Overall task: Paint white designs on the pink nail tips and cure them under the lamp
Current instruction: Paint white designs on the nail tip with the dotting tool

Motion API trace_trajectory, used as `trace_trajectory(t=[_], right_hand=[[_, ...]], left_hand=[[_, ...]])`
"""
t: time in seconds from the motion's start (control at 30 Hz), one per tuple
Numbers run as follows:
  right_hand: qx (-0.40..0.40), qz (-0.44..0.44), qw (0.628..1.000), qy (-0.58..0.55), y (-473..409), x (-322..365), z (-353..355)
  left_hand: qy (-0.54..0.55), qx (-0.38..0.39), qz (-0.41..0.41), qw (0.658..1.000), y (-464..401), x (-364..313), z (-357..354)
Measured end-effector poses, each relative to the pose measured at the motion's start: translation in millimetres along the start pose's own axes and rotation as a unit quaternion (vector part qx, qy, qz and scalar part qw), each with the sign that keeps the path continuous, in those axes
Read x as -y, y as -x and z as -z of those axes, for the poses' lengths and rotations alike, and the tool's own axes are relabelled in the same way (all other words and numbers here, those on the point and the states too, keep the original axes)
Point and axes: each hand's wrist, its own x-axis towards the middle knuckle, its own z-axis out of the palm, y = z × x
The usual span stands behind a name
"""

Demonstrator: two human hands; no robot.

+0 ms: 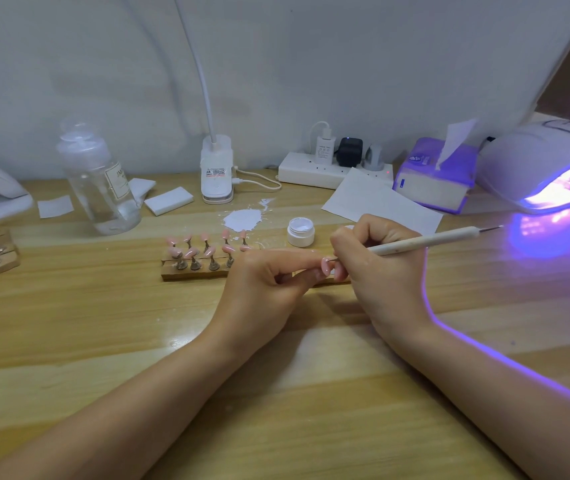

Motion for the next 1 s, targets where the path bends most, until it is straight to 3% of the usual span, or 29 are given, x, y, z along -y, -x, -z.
trace_trajectory(t=[0.57,0.8,1.0], right_hand=[[-0.005,-0.006,1.000,0.002,0.6,1.6,-1.0],[-0.062,-0.027,0.998,-0.021,-3.2,-1.7,0.2],[-0.047,-0.022,0.998,-0.035,-2.4,-1.3,0.7]], left_hand=[[-0.011,-0.001,-0.016,1.000,0.0,-2.5,0.6],[-0.012,0.004,-0.019,1.000,-0.6,-1.9,0.9],[-0.002,0.013,-0.007,1.000,-0.2,-0.8,0.9]])
